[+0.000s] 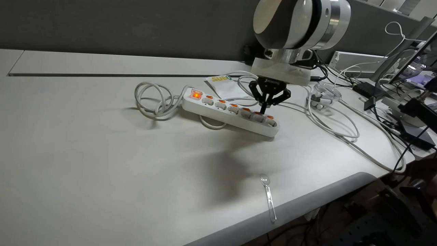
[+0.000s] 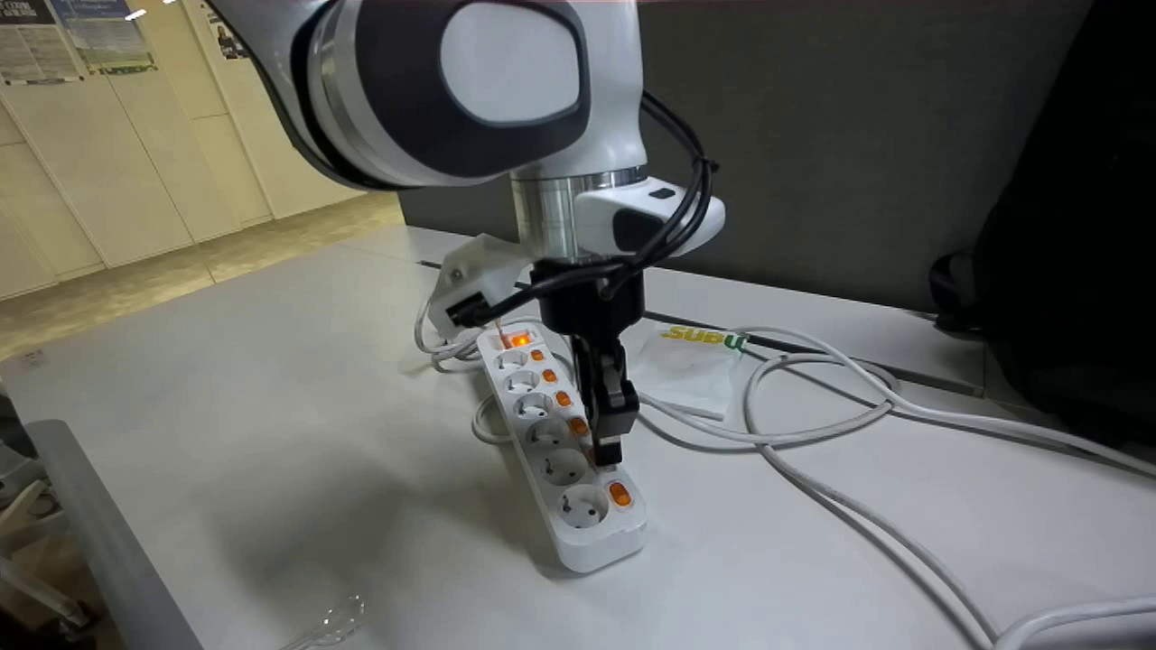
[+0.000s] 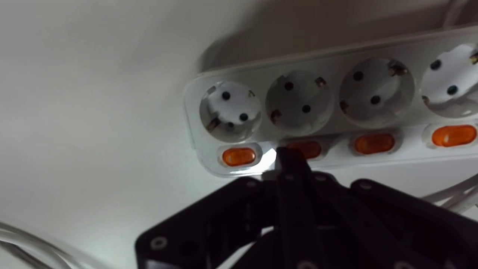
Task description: Turn on the second switch from the right
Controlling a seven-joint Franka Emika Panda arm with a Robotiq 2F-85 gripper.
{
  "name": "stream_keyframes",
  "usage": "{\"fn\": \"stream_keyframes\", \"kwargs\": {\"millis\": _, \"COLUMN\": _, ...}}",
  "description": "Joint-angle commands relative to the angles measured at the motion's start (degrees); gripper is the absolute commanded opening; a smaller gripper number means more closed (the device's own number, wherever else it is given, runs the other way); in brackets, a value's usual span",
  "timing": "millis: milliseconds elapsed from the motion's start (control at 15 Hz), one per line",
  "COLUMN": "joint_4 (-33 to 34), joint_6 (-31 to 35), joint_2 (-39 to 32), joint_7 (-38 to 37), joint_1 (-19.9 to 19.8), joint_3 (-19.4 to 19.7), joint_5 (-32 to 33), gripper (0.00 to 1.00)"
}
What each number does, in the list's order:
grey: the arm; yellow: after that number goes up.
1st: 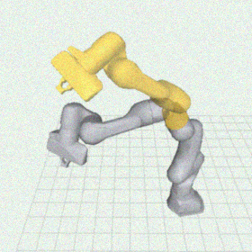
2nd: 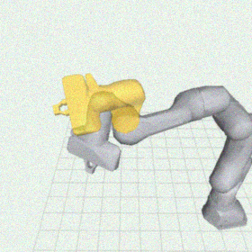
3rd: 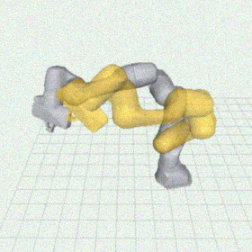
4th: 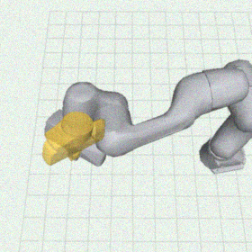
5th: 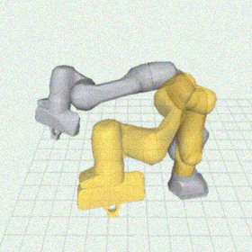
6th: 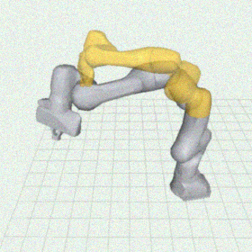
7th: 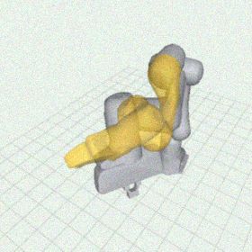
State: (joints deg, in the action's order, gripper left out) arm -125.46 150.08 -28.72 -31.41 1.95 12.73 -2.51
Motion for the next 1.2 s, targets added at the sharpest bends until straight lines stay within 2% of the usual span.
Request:
{"fn": "stream_keyframes", "kwargs": {"millis": 0, "joint_4": 1.84, "joint_6": -0.60, "joint_2": -1.34, "joint_7": 0.90, "joint_1": -0.66, "joint_3": -0.86, "joint_5": -1.43, "gripper": 0.00}}
{"fn": "stream_keyframes", "kwargs": {"millis": 533, "joint_4": 2.06, "joint_6": -0.55, "joint_2": -2.77, "joint_7": 0.47, "joint_1": -0.44, "joint_3": -0.52, "joint_5": -1.66, "gripper": 0.00}}
{"fn": "stream_keyframes", "kwargs": {"millis": 1133, "joint_4": 4.45, "joint_6": -5.14, "joint_2": -4.68, "joint_7": 5.33, "joint_1": -5.43, "joint_3": -4.30, "joint_5": -9.33, "gripper": 0.00}}
